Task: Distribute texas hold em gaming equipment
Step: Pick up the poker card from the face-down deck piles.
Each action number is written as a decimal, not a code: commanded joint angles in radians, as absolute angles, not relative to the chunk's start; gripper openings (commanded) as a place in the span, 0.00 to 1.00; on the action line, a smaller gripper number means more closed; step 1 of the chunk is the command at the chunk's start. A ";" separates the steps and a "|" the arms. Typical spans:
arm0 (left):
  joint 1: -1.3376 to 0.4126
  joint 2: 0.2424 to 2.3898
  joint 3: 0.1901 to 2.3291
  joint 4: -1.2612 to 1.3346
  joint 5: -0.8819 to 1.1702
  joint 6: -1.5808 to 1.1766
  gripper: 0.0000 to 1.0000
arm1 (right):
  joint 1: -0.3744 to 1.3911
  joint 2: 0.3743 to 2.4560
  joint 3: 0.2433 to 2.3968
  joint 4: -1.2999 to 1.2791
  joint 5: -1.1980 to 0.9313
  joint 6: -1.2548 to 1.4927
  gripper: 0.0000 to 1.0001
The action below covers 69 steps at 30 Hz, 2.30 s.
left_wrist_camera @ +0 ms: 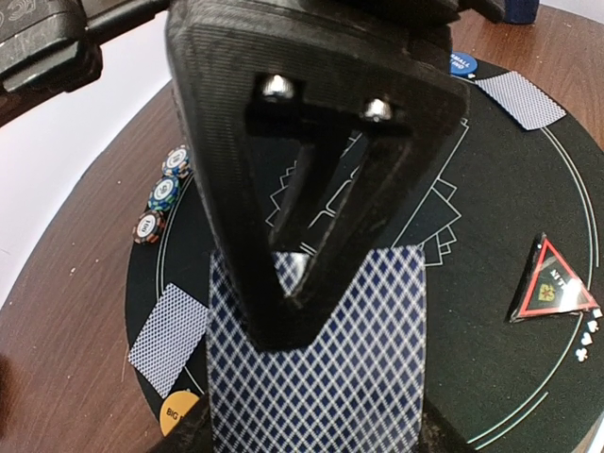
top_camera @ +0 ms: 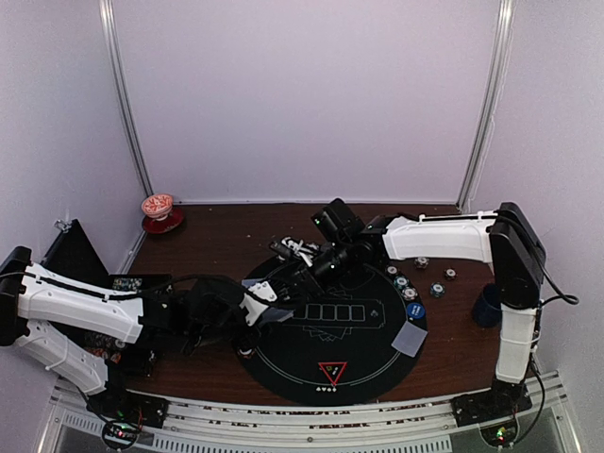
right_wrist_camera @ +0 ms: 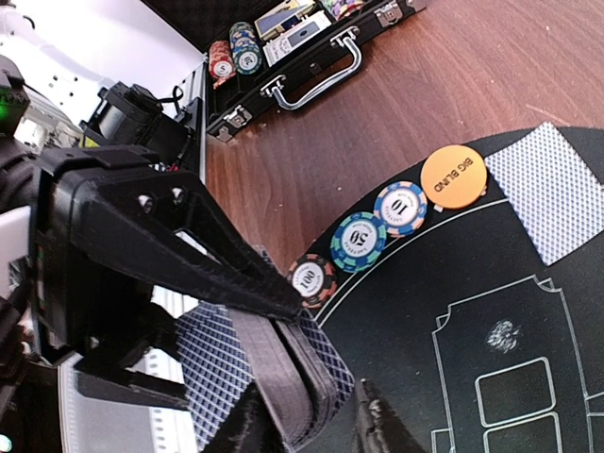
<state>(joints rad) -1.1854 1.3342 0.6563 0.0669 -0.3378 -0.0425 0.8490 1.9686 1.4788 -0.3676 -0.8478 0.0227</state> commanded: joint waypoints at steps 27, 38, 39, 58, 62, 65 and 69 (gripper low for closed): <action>-1.193 1.327 0.663 0.163 -0.322 -0.034 0.52 | 0.807 1.965 1.569 -0.601 -0.879 -0.078 0.24; -1.193 1.328 0.663 0.163 -0.324 -0.035 0.52 | 0.807 1.961 1.585 -0.652 -0.898 -0.116 0.00; -1.193 1.330 0.663 0.162 -0.326 -0.036 0.52 | 0.806 1.960 1.588 -0.657 -0.897 -0.118 0.00; -1.193 1.325 0.663 0.158 -0.319 -0.037 0.52 | 0.650 1.893 1.616 -0.753 -0.916 -0.181 0.00; -1.193 1.329 0.663 0.160 -0.318 -0.039 0.52 | 0.580 1.907 1.636 -0.809 -0.956 -0.221 0.00; -1.194 1.328 0.663 0.160 -0.319 -0.038 0.52 | 0.535 1.922 1.663 -0.856 -0.971 -0.251 0.00; -1.194 1.327 0.664 0.159 -0.316 -0.039 0.52 | 0.473 1.944 1.695 -0.900 -0.937 -0.295 0.00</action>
<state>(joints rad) -1.1885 1.3357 0.6559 0.0826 -0.3210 -0.0425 0.5152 1.9270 1.6478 -0.8280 -0.9455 -0.2325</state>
